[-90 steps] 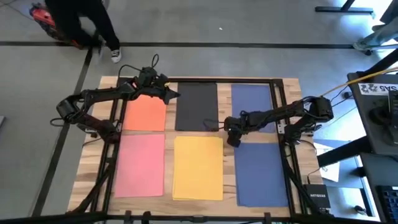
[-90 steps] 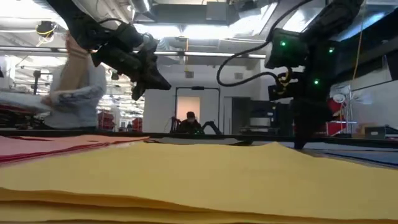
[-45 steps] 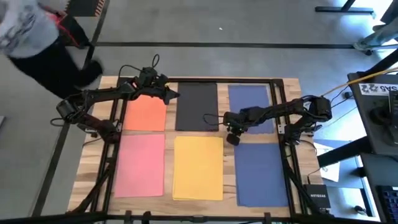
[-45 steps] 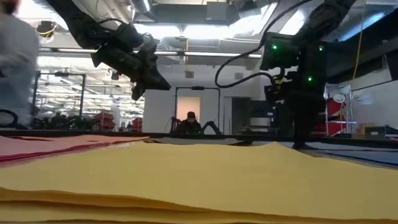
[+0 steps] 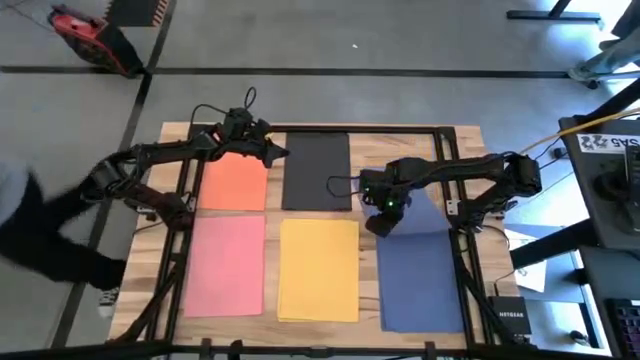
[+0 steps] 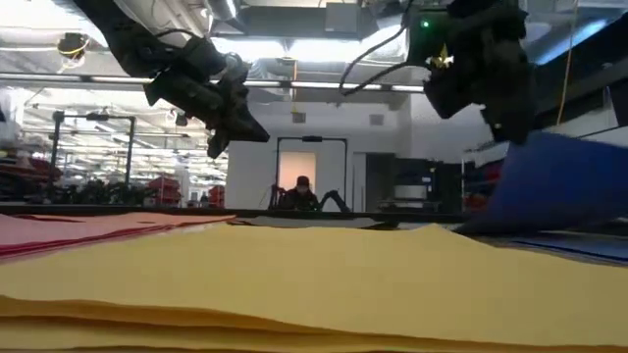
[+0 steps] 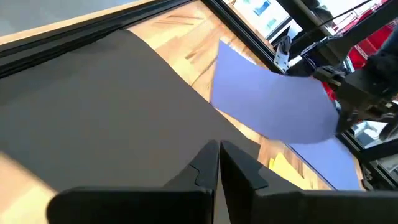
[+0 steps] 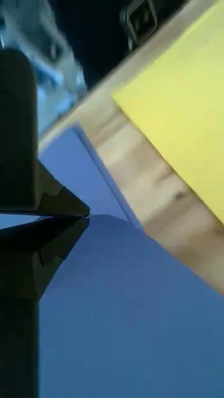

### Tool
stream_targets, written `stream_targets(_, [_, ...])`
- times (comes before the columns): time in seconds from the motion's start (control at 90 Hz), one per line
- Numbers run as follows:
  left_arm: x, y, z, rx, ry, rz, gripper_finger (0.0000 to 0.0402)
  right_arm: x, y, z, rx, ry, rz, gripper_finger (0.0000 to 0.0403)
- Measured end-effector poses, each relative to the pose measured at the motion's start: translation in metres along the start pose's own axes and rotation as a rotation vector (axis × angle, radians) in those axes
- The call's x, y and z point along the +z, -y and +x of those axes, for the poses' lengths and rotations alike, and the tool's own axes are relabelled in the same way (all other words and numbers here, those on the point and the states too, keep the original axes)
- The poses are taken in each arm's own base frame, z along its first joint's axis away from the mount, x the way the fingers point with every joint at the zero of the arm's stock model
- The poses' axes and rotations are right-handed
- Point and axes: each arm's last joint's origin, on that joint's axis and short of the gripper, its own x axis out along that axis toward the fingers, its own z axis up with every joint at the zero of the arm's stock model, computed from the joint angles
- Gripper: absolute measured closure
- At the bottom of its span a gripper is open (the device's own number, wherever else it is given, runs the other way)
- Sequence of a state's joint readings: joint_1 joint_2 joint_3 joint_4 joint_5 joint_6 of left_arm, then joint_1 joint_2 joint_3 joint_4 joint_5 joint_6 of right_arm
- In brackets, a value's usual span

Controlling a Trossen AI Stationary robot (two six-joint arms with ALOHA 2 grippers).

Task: Organize paper
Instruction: Stack the blue color paper on top of the other blue color paper

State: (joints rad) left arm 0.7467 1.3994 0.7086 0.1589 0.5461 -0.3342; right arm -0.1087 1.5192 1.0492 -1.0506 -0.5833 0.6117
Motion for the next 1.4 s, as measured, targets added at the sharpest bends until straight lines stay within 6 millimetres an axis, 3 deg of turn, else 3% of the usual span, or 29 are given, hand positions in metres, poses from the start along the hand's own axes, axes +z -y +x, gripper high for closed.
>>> stream_targets(0.411, [-0.002,0.0,0.0,-0.013,-0.02,-0.013,0.0402,-0.029,-0.021,0.044,0.084,-0.208,0.187,0.0403])
stream_targets(0.867, [-0.002,0.0,0.0,-0.016,-0.025,-0.009,0.0402,-0.068,-0.073,0.088,0.161,-0.164,0.323,0.0403])
stream_targets(1.4, [-0.002,0.0,0.0,-0.017,-0.025,0.012,0.0402,-0.108,-0.092,0.111,0.146,-0.007,0.627,0.0403])
